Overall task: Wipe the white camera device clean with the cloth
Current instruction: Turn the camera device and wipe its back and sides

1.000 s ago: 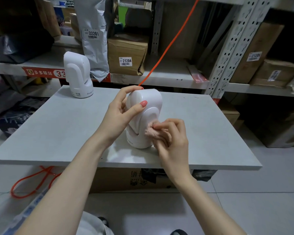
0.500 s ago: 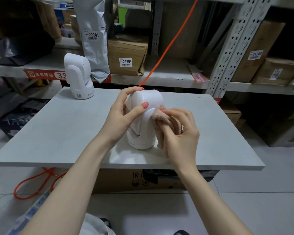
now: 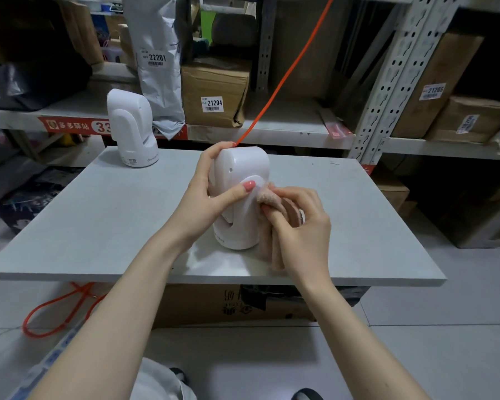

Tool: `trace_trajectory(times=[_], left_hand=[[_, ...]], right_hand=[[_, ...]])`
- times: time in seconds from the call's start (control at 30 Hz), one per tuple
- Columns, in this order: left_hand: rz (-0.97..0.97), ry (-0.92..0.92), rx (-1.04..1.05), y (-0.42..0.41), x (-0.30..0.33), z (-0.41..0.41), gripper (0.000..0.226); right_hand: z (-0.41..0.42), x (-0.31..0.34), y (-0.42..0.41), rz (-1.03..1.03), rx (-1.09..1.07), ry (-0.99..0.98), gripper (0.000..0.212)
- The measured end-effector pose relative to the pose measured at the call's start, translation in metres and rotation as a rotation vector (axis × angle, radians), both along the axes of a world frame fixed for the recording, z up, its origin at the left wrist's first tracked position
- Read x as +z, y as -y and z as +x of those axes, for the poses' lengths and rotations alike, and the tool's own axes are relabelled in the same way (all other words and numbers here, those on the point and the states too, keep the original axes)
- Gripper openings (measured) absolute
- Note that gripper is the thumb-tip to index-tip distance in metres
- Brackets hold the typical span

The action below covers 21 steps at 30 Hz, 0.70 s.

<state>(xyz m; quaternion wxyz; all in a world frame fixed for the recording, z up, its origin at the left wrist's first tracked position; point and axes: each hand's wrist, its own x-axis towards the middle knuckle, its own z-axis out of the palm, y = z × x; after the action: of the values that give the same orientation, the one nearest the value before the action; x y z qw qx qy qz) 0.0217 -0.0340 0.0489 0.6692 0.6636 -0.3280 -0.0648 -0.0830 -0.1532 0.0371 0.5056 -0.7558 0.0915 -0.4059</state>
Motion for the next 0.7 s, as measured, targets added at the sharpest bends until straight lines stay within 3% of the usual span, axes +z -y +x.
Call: trace_trajectory(times=[0.17,0.27,0.43,0.6,0.7], left_hand=[[-0.006,-0.006,0.066,0.007,0.000,0.003,0.054],[-0.005,0.039,0.093,0.010,-0.001,0.002,0.054],[-0.020,0.068,0.133,0.011,-0.001,0.003,0.055],[-0.034,0.044,0.213,0.010,0.000,0.008,0.051],[-0.042,0.018,0.236,0.009,0.000,0.010,0.051]], right_hand=[[-0.002,-0.019,0.007,0.002,-0.031,-0.229,0.024],[-0.001,-0.015,0.001,-0.073,-0.057,-0.139,0.020],[0.010,-0.010,-0.011,-0.429,-0.090,0.097,0.023],[0.010,-0.029,-0.004,-0.630,-0.109,0.059,0.009],[0.006,-0.033,-0.001,-0.647,-0.067,0.019,0.009]])
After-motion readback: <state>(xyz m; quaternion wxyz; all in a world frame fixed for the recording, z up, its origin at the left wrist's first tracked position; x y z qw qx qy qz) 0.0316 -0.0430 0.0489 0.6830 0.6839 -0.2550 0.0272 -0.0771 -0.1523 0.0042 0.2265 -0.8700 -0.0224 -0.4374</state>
